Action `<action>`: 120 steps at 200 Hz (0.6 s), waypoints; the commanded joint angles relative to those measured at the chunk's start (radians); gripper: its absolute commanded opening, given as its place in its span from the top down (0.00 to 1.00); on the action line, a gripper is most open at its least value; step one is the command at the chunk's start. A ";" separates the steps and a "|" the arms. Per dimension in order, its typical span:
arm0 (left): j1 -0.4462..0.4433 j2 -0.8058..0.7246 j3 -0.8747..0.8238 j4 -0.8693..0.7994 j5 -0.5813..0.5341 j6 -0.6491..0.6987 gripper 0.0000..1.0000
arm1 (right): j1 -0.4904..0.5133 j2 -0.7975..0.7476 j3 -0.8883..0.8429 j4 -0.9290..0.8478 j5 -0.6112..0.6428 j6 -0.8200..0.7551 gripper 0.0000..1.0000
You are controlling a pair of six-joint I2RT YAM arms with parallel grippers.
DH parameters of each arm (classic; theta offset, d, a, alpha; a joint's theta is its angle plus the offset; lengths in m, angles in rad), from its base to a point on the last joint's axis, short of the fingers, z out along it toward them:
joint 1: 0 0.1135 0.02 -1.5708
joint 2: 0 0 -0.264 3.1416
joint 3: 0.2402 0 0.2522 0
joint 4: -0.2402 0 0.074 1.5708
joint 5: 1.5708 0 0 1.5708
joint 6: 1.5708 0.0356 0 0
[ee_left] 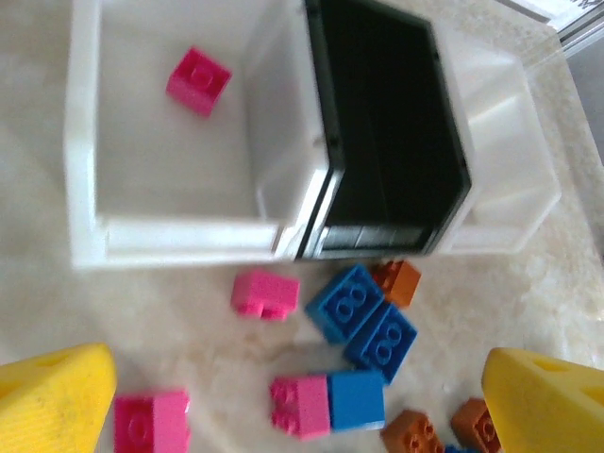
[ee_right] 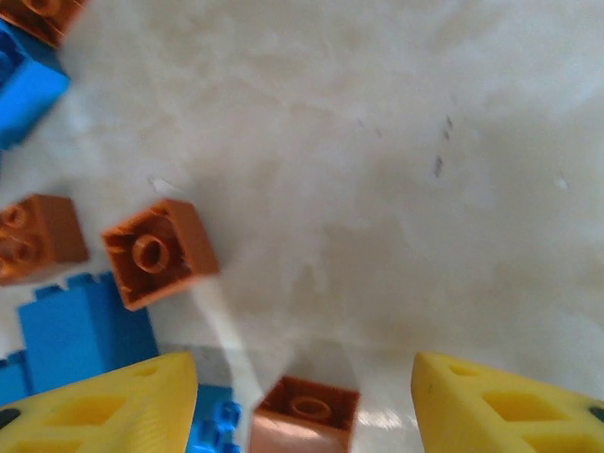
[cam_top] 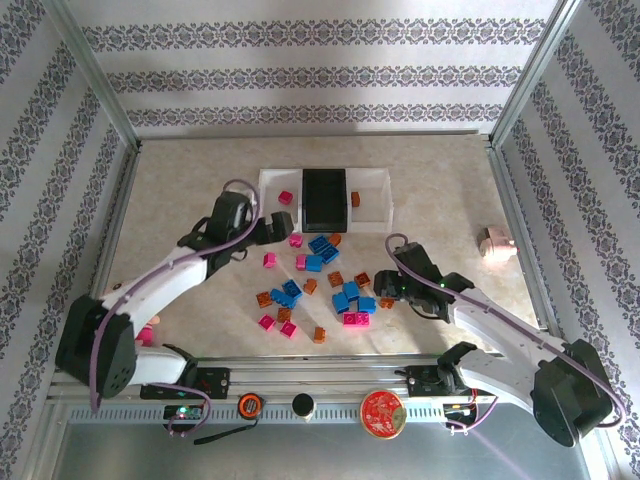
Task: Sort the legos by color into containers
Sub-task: Place the lego in the container, then pick up the lego from the bottom-center of the table.
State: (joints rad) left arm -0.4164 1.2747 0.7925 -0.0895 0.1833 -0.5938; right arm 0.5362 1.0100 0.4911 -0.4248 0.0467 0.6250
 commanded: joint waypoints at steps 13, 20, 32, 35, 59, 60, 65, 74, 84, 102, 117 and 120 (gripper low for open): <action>-0.002 -0.161 -0.144 0.089 0.024 -0.064 0.00 | 0.027 -0.017 -0.043 -0.005 -0.009 0.084 0.38; -0.002 -0.182 -0.163 0.085 0.021 -0.064 0.00 | 0.032 -0.012 -0.044 0.008 -0.013 0.088 0.38; -0.002 -0.210 -0.189 0.073 0.014 -0.064 0.00 | 0.042 0.005 -0.036 0.019 -0.009 0.091 0.38; -0.002 -0.215 -0.195 0.070 0.013 -0.064 0.00 | 0.045 0.010 -0.034 0.021 -0.007 0.091 0.38; -0.002 -0.247 -0.231 0.052 -0.001 -0.063 0.00 | 0.057 0.055 -0.026 0.019 0.014 0.096 0.39; -0.002 -0.248 -0.232 0.052 -0.003 -0.063 0.00 | 0.057 0.056 -0.027 0.019 0.015 0.097 0.39; -0.001 -0.253 -0.237 0.049 -0.006 -0.062 0.00 | 0.059 0.063 -0.027 0.018 0.018 0.099 0.40; -0.002 -0.262 -0.244 0.043 -0.012 -0.061 0.00 | 0.062 0.073 -0.031 0.017 0.023 0.102 0.41; -0.002 -0.270 -0.249 0.040 -0.018 -0.058 0.00 | 0.065 0.078 -0.034 0.016 0.024 0.106 0.43; -0.002 -0.283 -0.257 0.037 -0.030 -0.058 0.00 | 0.073 0.090 -0.041 0.023 0.022 0.110 0.44; -0.002 -0.289 -0.262 0.039 -0.033 -0.055 0.00 | 0.082 0.112 -0.041 0.033 0.017 0.114 0.46; -0.002 -0.290 -0.262 0.038 -0.034 -0.055 0.00 | 0.084 0.119 -0.040 0.034 0.015 0.114 0.47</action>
State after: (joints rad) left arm -0.4171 1.0069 0.5426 -0.0647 0.1730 -0.6411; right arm 0.6014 1.1000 0.4580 -0.4076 0.0471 0.7143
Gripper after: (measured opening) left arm 0.997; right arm 0.545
